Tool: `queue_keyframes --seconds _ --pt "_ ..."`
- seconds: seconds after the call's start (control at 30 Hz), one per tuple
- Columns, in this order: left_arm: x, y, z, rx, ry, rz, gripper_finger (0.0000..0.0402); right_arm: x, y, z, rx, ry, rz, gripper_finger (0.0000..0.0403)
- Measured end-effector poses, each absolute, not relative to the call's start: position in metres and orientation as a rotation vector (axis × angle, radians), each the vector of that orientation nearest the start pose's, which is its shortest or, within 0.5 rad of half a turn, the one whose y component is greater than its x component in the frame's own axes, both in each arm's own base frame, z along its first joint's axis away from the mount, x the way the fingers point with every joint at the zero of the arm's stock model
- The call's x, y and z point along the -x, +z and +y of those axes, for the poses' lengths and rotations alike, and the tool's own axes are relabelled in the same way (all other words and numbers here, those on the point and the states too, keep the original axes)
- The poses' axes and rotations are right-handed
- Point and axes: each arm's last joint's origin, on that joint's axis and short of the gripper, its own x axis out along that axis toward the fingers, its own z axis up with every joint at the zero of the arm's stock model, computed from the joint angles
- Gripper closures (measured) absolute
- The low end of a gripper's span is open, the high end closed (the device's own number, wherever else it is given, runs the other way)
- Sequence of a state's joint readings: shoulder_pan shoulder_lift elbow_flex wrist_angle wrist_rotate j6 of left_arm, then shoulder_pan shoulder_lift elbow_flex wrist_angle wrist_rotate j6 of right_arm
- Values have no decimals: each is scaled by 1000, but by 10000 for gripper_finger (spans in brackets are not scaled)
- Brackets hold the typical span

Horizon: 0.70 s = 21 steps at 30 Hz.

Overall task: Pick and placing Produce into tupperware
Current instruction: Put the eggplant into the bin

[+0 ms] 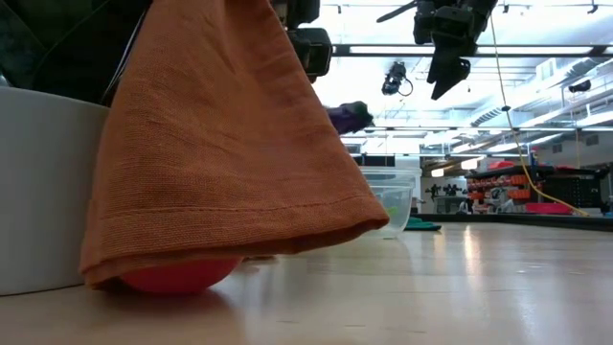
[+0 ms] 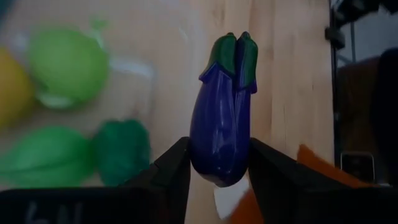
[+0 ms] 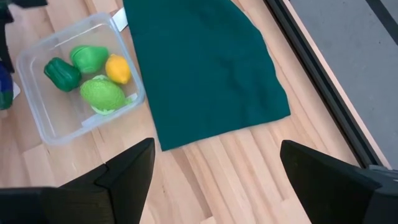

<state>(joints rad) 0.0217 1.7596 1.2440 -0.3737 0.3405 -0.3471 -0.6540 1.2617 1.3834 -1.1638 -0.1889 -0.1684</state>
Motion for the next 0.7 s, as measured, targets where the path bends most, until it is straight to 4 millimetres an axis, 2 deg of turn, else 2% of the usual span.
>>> queue_keyframes --seconds 0.17,0.4,0.53,0.7 --pt "-378 234 19 478 -110 866 250 -181 361 -132 -277 -338 986 96" --pt "-384 249 35 364 -82 824 254 -181 361 -132 -277 -338 985 96" --pt "-385 243 40 350 -73 848 255 -181 361 -132 -277 -338 985 96" --pt "-389 226 40 343 -82 914 248 -181 361 -132 -281 -340 984 96"
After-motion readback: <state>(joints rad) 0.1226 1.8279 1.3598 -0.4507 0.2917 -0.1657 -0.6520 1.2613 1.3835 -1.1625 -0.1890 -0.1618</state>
